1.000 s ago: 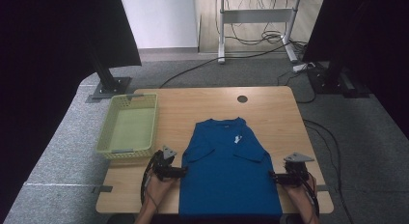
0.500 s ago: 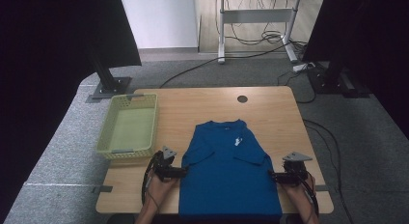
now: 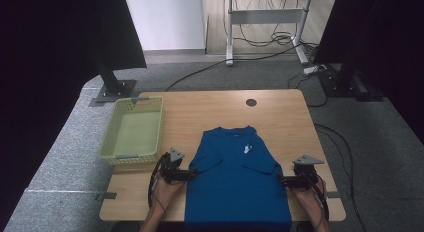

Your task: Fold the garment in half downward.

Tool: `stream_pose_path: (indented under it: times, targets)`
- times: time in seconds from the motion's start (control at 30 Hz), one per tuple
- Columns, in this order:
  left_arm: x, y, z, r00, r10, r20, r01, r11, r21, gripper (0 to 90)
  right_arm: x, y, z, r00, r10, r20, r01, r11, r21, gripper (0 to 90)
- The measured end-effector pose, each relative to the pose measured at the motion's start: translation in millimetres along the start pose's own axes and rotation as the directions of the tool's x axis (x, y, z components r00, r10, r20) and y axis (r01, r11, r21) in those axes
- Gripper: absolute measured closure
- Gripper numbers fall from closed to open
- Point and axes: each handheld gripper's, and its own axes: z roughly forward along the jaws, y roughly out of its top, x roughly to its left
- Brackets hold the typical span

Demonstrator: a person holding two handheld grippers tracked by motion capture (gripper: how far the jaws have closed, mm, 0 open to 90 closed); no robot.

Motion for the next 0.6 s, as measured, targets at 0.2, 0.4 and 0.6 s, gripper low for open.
stream_pose_path:
  times: [0.2,0.4,0.6]
  targets:
    - [4.0,-9.0,-0.3,0.9996,-0.02,0.019,0.02,0.9998,0.01,8.0,1.5,-3.0,-0.5,0.9999,-0.012,0.001,0.012,1.0,0.013,11.3]
    - [1.3,-18.3,-10.2,0.9996,-0.012,0.027,0.011,0.9999,0.011,8.0,9.3,-15.7,-14.2,0.9998,-0.019,-0.008,0.019,1.0,0.011,12.0]
    - [11.1,-3.0,-11.9,0.9978,-0.034,0.056,0.036,0.9988,-0.033,10.6,6.9,-2.3,-12.8,0.9983,-0.016,-0.057,0.014,0.999,-0.029,10.2]
